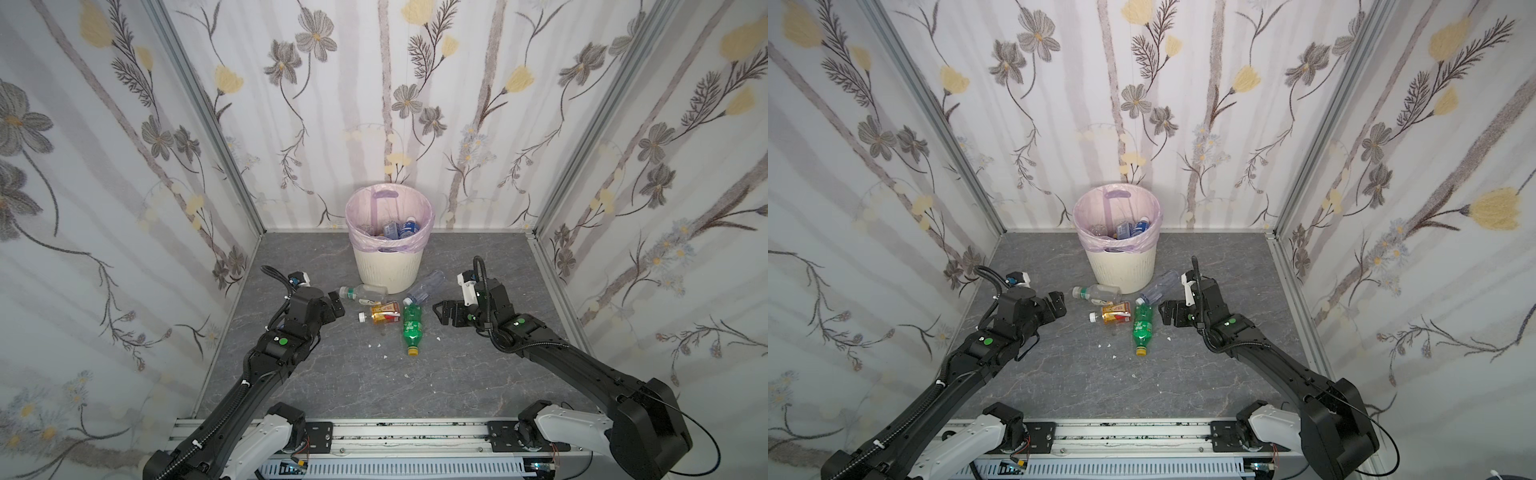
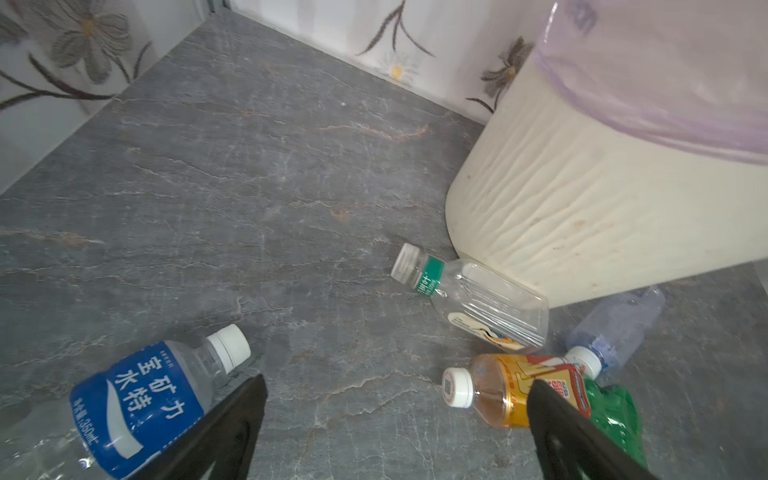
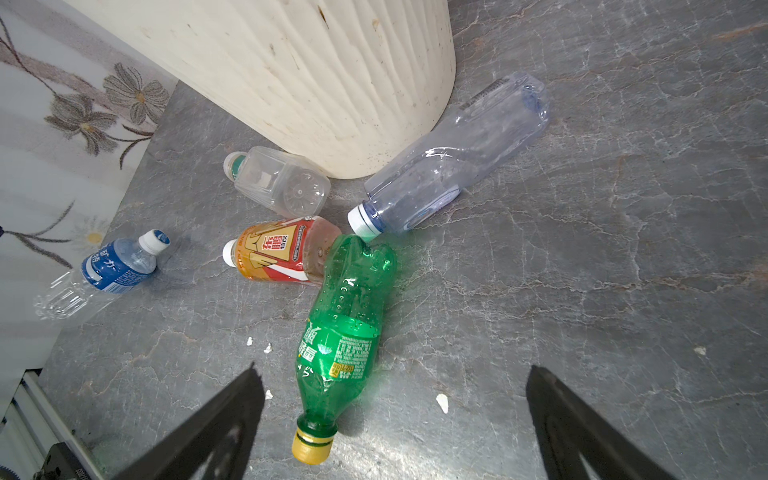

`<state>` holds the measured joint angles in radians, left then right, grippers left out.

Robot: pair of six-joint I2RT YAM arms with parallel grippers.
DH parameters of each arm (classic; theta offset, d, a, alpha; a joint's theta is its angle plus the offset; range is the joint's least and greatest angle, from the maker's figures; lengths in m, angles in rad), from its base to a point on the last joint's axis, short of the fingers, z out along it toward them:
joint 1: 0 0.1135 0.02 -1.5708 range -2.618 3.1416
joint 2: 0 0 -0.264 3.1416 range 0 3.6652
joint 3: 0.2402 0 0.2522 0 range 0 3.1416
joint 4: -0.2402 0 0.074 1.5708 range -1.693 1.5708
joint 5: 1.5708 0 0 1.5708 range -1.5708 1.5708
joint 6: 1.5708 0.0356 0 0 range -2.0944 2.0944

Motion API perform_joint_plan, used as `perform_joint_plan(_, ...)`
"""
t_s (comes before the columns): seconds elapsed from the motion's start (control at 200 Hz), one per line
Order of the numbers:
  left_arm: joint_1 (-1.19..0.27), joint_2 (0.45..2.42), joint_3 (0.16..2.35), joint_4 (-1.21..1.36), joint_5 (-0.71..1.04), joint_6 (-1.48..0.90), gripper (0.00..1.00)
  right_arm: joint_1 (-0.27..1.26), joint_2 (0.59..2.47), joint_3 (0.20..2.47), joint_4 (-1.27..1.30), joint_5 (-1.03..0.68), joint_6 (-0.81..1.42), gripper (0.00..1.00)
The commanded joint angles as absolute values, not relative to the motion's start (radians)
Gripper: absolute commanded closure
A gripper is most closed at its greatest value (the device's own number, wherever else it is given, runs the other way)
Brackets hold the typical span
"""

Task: Throw the plastic bottles in the bin
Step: 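Reach the left gripper to the small blue-labelled bottle by the wall and grasp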

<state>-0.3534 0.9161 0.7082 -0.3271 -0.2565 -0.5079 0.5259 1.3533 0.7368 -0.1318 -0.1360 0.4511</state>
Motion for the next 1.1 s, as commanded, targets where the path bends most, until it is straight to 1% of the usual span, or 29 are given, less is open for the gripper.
perform_joint_plan(0.0,-0.3,0.946,0.759,-0.371,-0.266,-0.488,0.0,0.526,1.355,0.745,-0.097,-0.156,0.433,0.01)
perform_joint_plan(0.115,-0.221,0.994,0.848,-0.454,-0.139,-0.344,0.0,0.527,1.347,0.73,-0.091,-0.156,0.428,0.01)
perform_joint_plan(0.195,-0.189,1.035,0.939,-0.54,-0.125,-0.224,0.0,0.526,1.347,0.721,-0.086,-0.158,0.42,0.01)
perform_joint_plan(0.335,-0.14,1.14,1.085,-0.722,-0.216,-0.04,0.0,0.527,1.356,0.719,-0.086,-0.16,0.398,0.01)
perform_joint_plan(0.41,-0.11,1.168,1.08,-0.786,-0.249,0.056,0.0,0.528,1.36,0.719,-0.084,-0.161,0.387,0.01)
perform_joint_plan(0.53,0.004,1.192,1.01,-0.81,-0.301,0.166,0.0,0.526,1.366,0.719,-0.081,-0.168,0.371,0.01)
perform_joint_plan(0.615,0.097,1.212,0.989,-0.773,-0.321,0.174,0.0,0.526,1.371,0.719,-0.079,-0.18,0.358,0.0)
perform_joint_plan(0.695,0.155,1.248,1.014,-0.741,-0.236,0.169,0.0,0.524,1.379,0.725,-0.08,-0.192,0.346,0.0)
perform_joint_plan(0.75,0.188,1.301,1.017,-0.721,-0.215,0.173,0.0,0.522,1.382,0.726,-0.076,-0.202,0.339,0.0)
perform_joint_plan(0.819,0.201,1.382,1.023,-0.712,-0.224,0.176,0.0,0.521,1.384,0.727,-0.069,-0.214,0.332,0.0)
perform_joint_plan(0.974,0.234,1.52,1.029,-0.66,-0.188,0.138,0.01,0.515,1.384,0.723,-0.062,-0.235,0.315,0.0)
perform_joint_plan(1.094,0.239,1.552,1.019,-0.652,-0.164,0.121,0.02,0.503,1.376,0.708,-0.06,-0.246,0.303,0.0)
